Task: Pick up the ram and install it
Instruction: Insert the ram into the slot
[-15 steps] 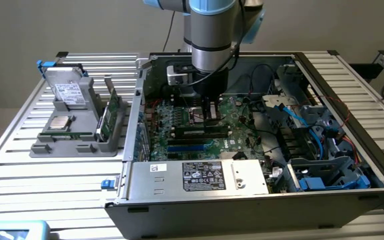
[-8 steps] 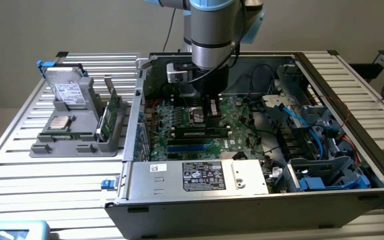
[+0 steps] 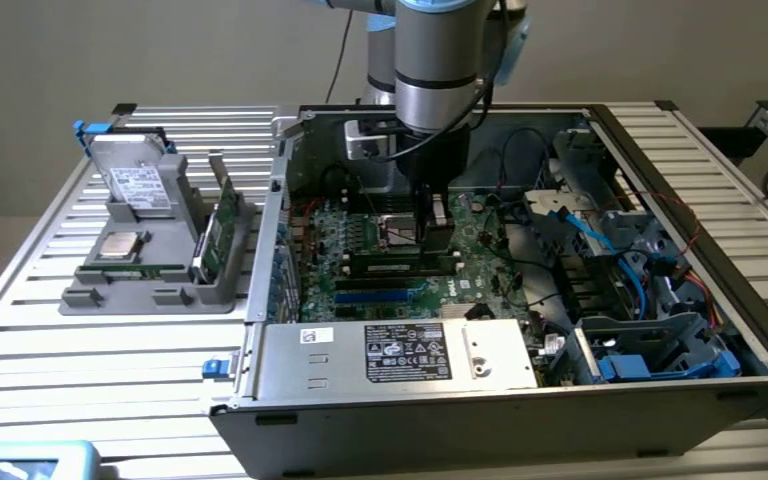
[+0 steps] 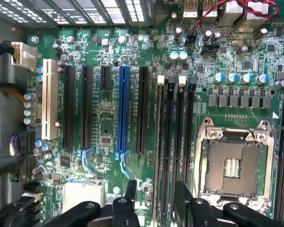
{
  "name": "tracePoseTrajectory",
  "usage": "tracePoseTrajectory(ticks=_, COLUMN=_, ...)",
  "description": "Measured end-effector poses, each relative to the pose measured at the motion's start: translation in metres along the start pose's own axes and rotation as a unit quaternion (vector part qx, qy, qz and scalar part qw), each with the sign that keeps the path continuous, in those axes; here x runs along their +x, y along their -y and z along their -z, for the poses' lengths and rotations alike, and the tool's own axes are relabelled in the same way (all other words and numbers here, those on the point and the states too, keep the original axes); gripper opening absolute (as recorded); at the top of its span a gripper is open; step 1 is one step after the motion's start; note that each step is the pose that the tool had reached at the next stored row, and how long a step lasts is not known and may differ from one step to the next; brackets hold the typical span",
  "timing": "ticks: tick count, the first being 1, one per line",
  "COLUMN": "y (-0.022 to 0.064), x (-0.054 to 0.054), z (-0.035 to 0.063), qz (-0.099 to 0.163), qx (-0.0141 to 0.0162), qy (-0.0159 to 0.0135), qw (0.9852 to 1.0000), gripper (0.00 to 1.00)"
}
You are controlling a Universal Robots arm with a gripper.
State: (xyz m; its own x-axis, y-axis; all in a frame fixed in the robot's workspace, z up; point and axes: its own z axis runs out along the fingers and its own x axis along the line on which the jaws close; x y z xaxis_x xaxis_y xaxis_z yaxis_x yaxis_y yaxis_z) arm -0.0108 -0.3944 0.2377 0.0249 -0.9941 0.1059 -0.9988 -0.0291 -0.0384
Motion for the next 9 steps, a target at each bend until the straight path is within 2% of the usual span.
tracePoseTrajectory(ticks=2, y=0.0042, x=0.0002, z=0.0014, qz=0.0, qx=-0.0032, qy=0.0001, qw=1.0, gripper=0.45)
tracePoseTrajectory(ticks=4, y=0.007, x=0.0004, z=0.0021, qz=0.001, qx=-0.0087, qy=0.0004, qw=1.0, gripper=0.45)
tracePoseTrajectory(ticks=9, y=0.007, x=0.0004, z=0.0022, qz=0.001, qx=-0.0095, qy=0.0004, qw=1.0, gripper=0.45)
